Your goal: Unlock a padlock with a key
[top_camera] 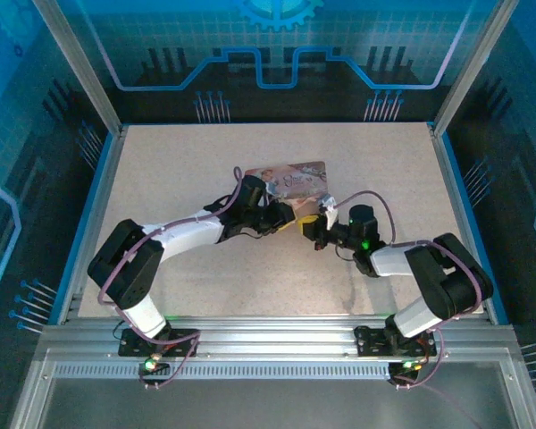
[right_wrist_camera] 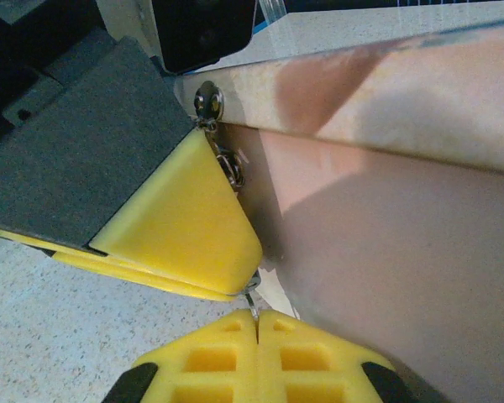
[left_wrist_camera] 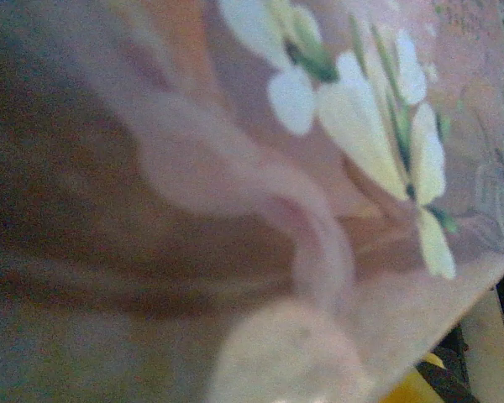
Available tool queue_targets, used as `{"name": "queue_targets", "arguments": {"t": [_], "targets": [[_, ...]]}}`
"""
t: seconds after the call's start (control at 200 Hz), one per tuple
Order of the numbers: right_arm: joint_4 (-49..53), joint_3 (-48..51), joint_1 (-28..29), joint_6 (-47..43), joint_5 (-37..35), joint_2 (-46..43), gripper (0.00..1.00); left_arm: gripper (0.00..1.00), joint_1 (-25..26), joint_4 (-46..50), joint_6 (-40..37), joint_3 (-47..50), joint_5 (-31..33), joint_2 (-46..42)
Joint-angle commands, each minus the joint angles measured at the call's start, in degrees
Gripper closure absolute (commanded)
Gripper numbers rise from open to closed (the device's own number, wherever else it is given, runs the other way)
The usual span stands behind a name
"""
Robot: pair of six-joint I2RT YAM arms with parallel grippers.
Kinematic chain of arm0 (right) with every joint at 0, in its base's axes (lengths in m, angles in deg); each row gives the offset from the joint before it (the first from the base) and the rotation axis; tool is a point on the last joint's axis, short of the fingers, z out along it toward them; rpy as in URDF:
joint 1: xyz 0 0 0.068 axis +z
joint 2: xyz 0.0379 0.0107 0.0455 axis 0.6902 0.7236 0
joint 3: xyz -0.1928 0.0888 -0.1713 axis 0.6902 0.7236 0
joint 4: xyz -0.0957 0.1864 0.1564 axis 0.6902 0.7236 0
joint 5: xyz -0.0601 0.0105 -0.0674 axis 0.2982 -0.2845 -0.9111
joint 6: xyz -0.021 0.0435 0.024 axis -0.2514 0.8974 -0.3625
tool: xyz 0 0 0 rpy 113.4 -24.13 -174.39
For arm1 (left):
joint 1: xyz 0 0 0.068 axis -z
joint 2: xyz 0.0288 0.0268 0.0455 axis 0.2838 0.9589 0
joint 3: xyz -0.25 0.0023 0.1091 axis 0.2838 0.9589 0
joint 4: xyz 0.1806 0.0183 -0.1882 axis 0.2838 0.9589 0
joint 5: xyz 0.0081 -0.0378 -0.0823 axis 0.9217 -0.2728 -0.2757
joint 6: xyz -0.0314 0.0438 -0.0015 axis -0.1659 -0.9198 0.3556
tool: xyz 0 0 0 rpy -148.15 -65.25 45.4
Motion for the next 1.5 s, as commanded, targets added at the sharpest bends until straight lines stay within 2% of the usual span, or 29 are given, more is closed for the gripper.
{"name": "queue_targets", "arguments": {"t": [0.0,0.73,0.87,1.015,1.14,1.351,1.496], "targets": [[-4.75,-4.25,1.24,1.57,2.24,0.81,0.98,0.93,0.94,0.02,-0.02,-1.55,-3.93,-1.14],[0.74,3.53,1.92,3.56,-2.59,2.78,1.0,0.91,0.95,-12.65,4.39,4.61,-2.2,5.11],[0.52,4.35,1.93,4.12,-2.42,4.25,1.0,0.85,0.95,-13.31,4.37,5.34,-1.89,5.74],[3.44,4.04,1.71,3.96,-3.04,3.83,1.0,0.68,0.95,-13.44,3.96,6.13,-0.95,5.12],[5.6,4.17,1.66,4.52,-3.2,3.51,1.0,0.59,0.93,-12.65,3.32,6.67,-0.21,3.69],[7.74,4.65,1.67,6.08,-3.03,2.71,1.0,0.49,0.94,-12.64,3.46,9.07,1.34,0.5],[10.73,3.97,1.71,8.92,-2.4,-0.42,1.0,0.47,0.84,-13.49,5.06,12.13,3.32,-2.23]]}}
